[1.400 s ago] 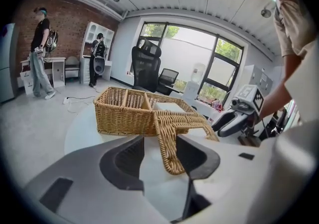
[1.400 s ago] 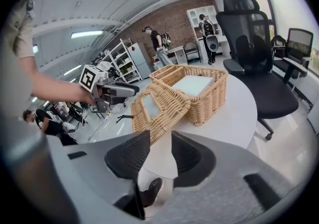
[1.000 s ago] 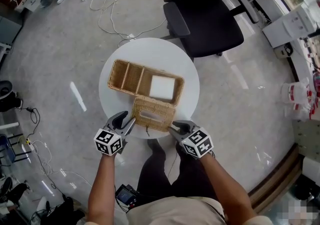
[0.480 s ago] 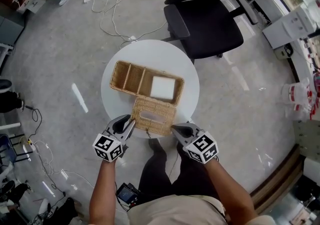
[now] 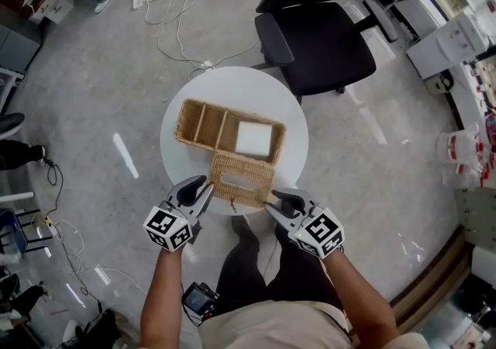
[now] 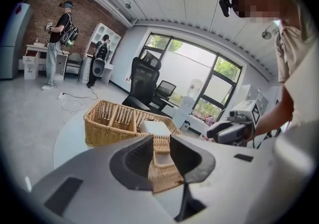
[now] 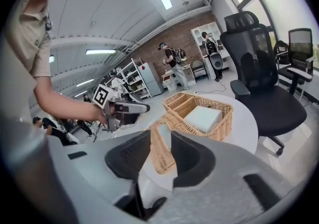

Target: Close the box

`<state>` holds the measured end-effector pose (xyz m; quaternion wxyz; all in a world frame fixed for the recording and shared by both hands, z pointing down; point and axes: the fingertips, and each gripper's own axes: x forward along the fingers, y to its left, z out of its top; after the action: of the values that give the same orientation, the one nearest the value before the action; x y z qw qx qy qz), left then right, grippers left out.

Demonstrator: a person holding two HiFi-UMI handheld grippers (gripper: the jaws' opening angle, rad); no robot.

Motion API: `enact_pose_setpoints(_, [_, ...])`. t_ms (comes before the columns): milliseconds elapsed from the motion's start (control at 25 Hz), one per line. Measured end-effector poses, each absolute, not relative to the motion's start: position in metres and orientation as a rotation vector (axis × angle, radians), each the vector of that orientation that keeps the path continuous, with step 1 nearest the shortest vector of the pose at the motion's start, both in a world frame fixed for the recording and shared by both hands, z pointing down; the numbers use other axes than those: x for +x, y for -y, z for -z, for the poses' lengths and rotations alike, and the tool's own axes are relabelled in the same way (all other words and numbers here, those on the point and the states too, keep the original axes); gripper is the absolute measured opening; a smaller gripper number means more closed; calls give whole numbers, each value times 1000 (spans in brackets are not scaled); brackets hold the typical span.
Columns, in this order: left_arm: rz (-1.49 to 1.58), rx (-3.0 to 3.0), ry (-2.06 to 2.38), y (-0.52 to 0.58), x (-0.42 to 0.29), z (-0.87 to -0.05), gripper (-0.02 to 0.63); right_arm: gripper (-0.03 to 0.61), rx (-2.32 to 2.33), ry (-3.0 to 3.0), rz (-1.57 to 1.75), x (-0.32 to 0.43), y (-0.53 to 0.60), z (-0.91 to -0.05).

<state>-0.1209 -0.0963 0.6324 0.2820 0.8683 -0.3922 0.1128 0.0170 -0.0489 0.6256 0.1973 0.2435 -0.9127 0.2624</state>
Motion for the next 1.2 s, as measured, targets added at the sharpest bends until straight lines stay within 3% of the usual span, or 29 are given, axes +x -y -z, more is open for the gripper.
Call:
enact_pose_setpoints(240, [-329, 2298, 1132, 104, -121, -640, 101, 147, 624, 2420, -682, 35, 25, -661])
enact_pose_setpoints(600, [-453, 2181, 1039, 92, -145, -727, 120, 156, 601, 2350, -862, 28, 36, -737])
enact_pose_setpoints(760, [-456, 2171, 980, 92, -137, -743, 143, 137, 578, 2346, -876, 21, 38, -746])
enact_pose_setpoints(1040, [-425, 2206, 934, 84, -125, -729, 122, 83, 571, 2346, -855, 21, 35, -734])
enact_pose_setpoints(1200, [-390, 2236, 949, 77, -128, -704, 120, 90, 566, 2380, -881, 18, 29, -713])
